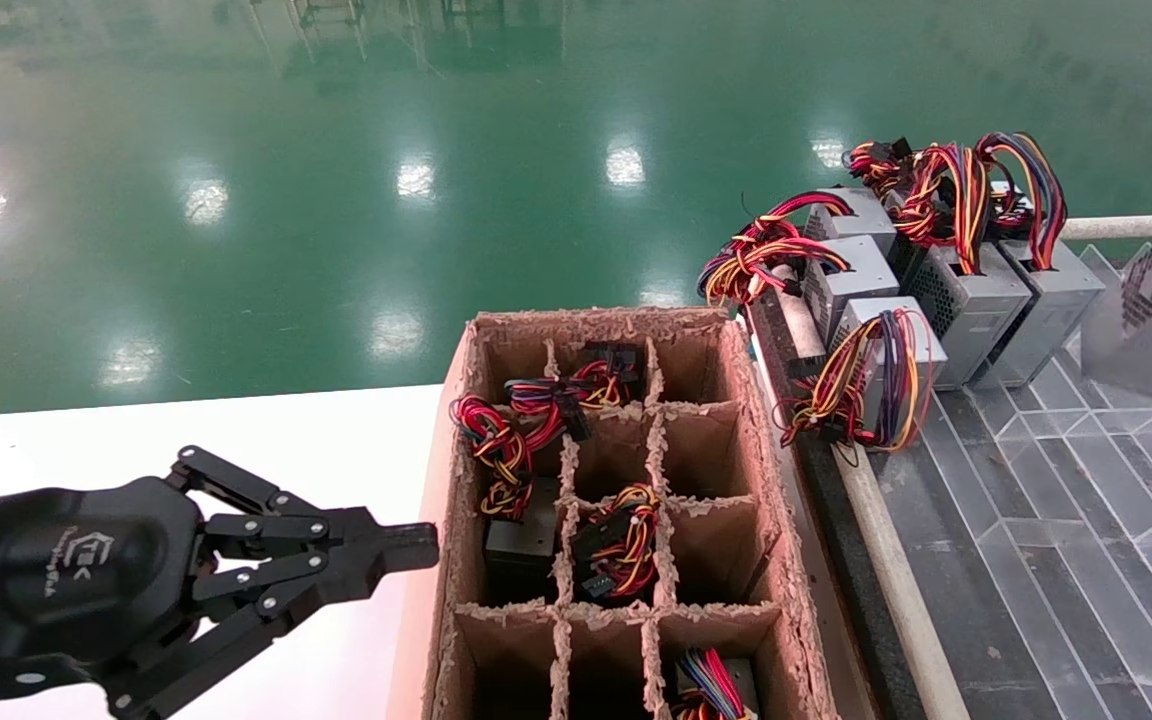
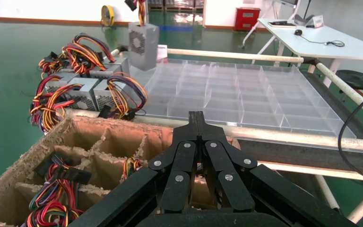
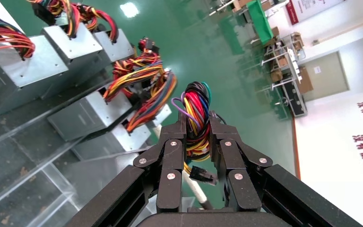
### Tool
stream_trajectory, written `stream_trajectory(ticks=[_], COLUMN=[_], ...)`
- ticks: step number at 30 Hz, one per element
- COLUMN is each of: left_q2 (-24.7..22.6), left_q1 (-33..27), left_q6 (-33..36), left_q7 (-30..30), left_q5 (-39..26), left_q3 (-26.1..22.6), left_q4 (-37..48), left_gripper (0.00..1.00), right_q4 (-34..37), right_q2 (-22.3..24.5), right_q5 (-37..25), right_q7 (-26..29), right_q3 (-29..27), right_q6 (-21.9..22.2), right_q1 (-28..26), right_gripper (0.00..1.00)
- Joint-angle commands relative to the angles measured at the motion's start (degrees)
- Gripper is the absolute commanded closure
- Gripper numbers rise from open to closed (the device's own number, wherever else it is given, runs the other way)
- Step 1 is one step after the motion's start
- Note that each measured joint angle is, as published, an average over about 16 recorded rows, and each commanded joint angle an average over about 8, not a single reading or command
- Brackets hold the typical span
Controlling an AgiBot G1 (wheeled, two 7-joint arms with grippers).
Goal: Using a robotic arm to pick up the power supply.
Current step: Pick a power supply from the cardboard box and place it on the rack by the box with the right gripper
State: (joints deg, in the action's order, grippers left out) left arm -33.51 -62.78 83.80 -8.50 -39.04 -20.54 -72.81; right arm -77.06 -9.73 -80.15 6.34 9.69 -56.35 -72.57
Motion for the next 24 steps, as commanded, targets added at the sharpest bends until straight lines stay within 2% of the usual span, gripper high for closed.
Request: stream_trajectory(ticks=[1,9,17,24], left_q2=[0.0,0.0,0.0,0.0], left_q1=[0.0,0.0,0.0,0.0], left_q6=[0.0,0.0,0.0,0.0], left_q7=[0.0,0.0,0.0,0.0], left_q5=[0.0,0.0,0.0,0.0], left_q3=[0.0,0.0,0.0,0.0], left_q4=[0.0,0.0,0.0,0.0], left_gripper=[1.00,1.00,1.00,1.00], right_q4=[0.0,-0.2,-0.1,-0.1], right_q2=[0.0,0.2,-1.1,-2.4], right_q5=[0.3,3.4,6.3,7.9], right_q7=[0.2,-1.2,-3.1,-5.1], right_q3=[-0.1,-0.9,-0.7,-1.1], right_q6=[2.0,5.2,4.9,4.7], right_q1=[2.1,7.6,10.8,11.4], right_gripper=[1.00,1.00,1.00,1.00])
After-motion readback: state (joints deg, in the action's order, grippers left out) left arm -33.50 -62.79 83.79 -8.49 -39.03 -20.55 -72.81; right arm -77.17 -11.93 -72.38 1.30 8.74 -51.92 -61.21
